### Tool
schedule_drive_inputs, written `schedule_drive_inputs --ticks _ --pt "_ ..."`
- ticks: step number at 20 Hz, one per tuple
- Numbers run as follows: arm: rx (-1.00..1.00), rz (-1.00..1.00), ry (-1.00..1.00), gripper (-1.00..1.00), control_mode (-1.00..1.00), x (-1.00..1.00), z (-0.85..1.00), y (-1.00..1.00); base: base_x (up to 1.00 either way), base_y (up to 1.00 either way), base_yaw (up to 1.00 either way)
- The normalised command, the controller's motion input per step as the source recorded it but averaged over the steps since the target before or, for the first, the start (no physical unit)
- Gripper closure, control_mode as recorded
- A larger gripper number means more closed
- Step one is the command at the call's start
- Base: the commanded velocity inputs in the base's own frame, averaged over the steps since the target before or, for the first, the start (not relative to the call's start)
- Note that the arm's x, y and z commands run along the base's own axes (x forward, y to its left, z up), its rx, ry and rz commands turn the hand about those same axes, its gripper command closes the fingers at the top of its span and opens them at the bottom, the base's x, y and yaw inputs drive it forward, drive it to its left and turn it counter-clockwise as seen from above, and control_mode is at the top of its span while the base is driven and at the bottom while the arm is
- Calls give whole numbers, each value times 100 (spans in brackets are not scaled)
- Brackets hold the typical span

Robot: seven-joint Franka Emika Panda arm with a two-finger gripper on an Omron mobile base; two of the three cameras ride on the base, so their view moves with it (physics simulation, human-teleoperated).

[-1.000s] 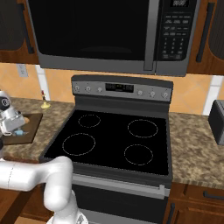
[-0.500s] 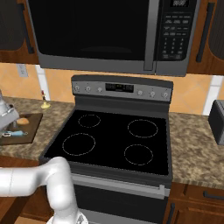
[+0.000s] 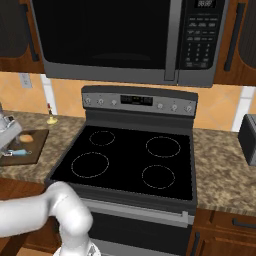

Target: Place the appropriate cutting tool for cutting the potato skin on the cutting board.

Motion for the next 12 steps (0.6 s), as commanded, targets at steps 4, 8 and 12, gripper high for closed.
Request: schedule_drive_inputs --ticks 4,8,12 --pt "7 0 0 -100 -100 -18 16 -86 0 0 0" --pt "10 0 0 -100 -100 -2 13 -88 0 0 0" --pt "12 0 -1 -100 -100 0 4 -78 0 0 0"
